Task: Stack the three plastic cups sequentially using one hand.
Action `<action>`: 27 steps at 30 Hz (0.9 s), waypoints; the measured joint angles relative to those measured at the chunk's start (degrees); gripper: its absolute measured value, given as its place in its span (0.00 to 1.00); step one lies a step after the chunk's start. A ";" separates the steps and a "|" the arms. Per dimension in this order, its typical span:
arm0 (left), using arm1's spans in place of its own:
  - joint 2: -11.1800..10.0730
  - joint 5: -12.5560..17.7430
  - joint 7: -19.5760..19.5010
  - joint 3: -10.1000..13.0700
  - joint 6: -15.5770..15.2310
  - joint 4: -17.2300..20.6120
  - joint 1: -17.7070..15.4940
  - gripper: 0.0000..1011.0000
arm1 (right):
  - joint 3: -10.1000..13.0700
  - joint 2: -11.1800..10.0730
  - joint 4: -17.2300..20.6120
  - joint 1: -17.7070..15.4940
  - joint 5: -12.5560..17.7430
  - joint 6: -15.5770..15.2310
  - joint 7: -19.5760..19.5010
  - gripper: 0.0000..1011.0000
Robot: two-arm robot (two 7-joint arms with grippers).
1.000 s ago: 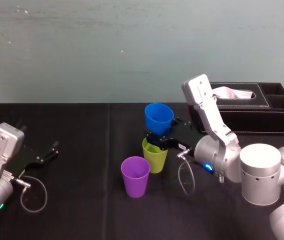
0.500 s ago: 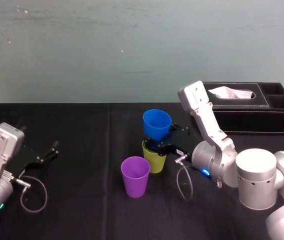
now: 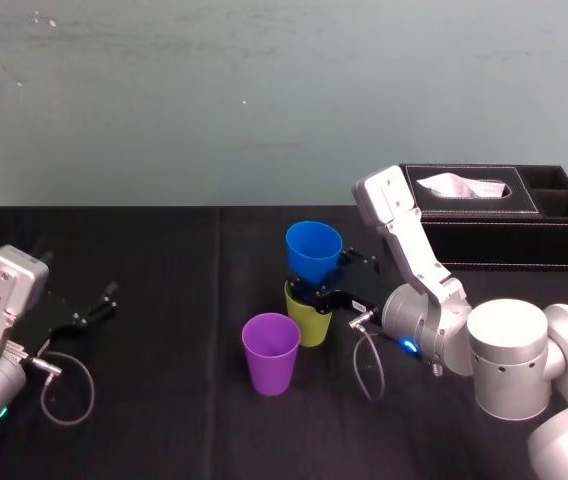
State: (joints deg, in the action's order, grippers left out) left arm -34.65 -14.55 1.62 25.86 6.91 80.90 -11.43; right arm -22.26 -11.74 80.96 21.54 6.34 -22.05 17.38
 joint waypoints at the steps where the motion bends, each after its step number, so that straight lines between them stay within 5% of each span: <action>1: 0.00 0.00 0.00 0.00 0.00 0.00 0.00 0.99 | 0.00 0.00 0.00 0.01 0.00 0.01 0.00 0.71; 8: 0.00 0.00 0.00 0.00 0.00 0.00 0.00 0.99 | 0.01 -0.03 0.07 0.01 0.03 0.01 0.00 0.71; 20: 0.00 0.00 0.00 0.00 0.00 0.00 0.00 0.99 | 0.05 -0.03 0.15 0.01 0.09 0.00 -0.03 0.99; 27: 0.00 0.00 0.00 0.00 0.00 0.00 0.00 0.99 | 0.05 -0.03 0.21 0.01 0.13 -0.02 -0.06 0.99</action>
State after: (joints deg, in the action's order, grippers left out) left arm -34.64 -14.55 1.62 25.86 6.91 80.90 -11.43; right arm -22.21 -11.77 81.16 21.55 6.47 -22.07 17.32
